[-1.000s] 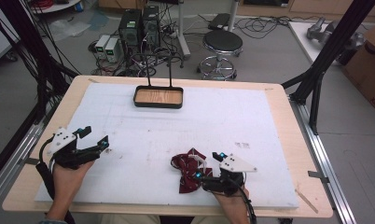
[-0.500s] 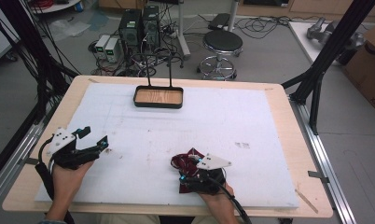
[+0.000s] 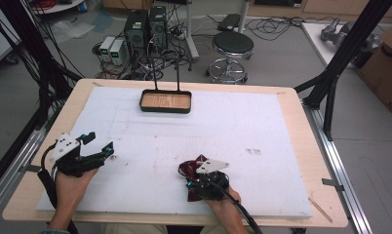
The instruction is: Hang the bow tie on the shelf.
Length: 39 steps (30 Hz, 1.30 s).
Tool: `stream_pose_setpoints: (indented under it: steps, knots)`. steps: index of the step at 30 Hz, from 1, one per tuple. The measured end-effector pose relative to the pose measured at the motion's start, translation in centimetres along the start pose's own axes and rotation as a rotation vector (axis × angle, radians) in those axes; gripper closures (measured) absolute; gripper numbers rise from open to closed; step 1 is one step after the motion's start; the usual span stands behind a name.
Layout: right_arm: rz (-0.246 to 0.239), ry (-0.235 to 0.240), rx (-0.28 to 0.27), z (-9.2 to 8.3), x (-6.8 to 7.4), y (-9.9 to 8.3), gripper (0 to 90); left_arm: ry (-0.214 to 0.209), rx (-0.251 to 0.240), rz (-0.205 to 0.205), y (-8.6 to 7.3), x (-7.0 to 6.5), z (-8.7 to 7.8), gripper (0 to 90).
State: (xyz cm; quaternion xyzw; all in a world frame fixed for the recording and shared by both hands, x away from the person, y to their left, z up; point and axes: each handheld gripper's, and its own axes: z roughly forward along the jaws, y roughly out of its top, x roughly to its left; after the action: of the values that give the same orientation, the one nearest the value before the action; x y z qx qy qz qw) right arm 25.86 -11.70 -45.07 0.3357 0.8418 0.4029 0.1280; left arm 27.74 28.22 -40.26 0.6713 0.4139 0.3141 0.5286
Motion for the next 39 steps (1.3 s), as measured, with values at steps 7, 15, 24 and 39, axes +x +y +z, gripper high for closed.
stream_pose_setpoints:
  steps: [7, 15, 24, 39]
  knots:
    - [-0.045, -0.054, -0.038, -0.6, -0.2, 0.3, 72.8, 0.004, 0.000, 0.001, 0.0, 0.1, -0.2, 23.8]
    - [-0.069, -0.084, -0.108, -1.9, -1.4, 2.3, 72.8, 0.003, 0.001, 0.001, 0.0, 0.1, -0.2, 23.8]
    - [-0.037, -0.062, -0.191, -2.4, -3.7, 5.5, 73.1, 0.001, -0.004, -0.002, 0.0, 0.1, -0.1, 23.8]
    - [0.007, -0.065, -0.266, -1.9, -7.4, 11.3, 73.1, -0.002, -0.007, -0.002, 0.1, 0.2, -0.1, 23.8]
